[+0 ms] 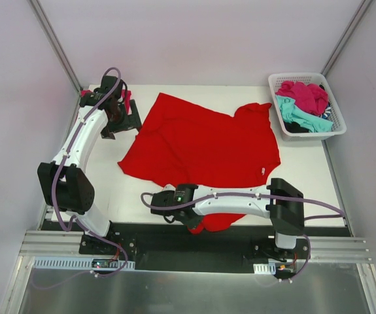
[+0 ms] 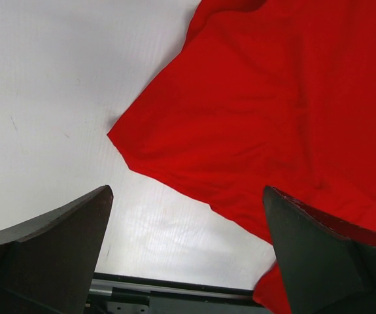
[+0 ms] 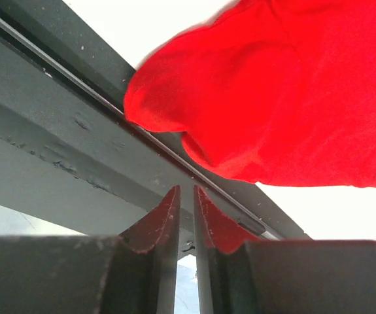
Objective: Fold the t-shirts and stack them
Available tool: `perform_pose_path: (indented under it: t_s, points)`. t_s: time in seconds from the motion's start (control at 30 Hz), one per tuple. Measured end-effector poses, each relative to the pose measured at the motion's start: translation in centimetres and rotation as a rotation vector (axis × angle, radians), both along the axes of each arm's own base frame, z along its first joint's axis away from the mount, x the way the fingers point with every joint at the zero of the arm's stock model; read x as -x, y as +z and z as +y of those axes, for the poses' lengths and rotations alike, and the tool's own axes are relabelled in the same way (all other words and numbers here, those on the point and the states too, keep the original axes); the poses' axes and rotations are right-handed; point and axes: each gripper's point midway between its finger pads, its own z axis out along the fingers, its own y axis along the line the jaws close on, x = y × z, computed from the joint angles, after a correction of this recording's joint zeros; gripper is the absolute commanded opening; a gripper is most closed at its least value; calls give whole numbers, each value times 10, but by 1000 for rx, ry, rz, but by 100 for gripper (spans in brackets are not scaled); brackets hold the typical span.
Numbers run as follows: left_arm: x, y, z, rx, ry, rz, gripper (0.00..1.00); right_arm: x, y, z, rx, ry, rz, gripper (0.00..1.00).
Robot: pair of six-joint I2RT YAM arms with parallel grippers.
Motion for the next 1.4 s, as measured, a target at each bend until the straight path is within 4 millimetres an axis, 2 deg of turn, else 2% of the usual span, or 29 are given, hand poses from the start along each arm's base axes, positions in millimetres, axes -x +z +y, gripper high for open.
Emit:
perform_pose_path:
  t_s: [0.1, 0.23, 0.3, 0.4, 0.5, 0.67, 0.83, 1.0, 1.1, 1.2, 1.3, 1.4]
  points:
    - [2, -4, -3, -2, -9, 9, 99, 6, -6, -3, 6, -23, -10, 17]
    - [12, -15, -17, -18, -65, 44, 99, -6, -19, -35, 25, -140, -22, 17]
    - [17, -21, -31, -24, -134, 63, 99, -22, -20, -58, 8, -243, -19, 16]
    - [21, -35, -55, -26, -241, 106, 99, -60, -12, -92, -34, -439, -39, 16]
    - [22, -59, -78, -40, -330, 178, 99, -94, -5, -110, -53, -568, -69, 16]
    - [8, -87, -99, -67, -397, 271, 99, -136, -10, -117, -33, -686, -63, 14]
    - [-24, -98, -108, -89, -419, 294, 99, -164, -30, -115, -14, -762, -3, 13]
    - [-39, -109, -114, -96, -424, 320, 99, -196, -42, -126, -41, -881, 65, 13]
    - [-45, -112, -116, -97, -422, 326, 99, -223, -38, -137, -83, -943, 53, 12]
    - [-50, -111, -118, -95, -414, 317, 99, -240, -31, -152, -133, -993, 18, 14]
    - [-55, -109, -117, -92, -404, 311, 99, -241, -20, -165, -178, -1025, -3, 14]
    - [-62, -113, -117, -90, -397, 309, 99, -238, -5, -168, -220, -1026, -21, 14]
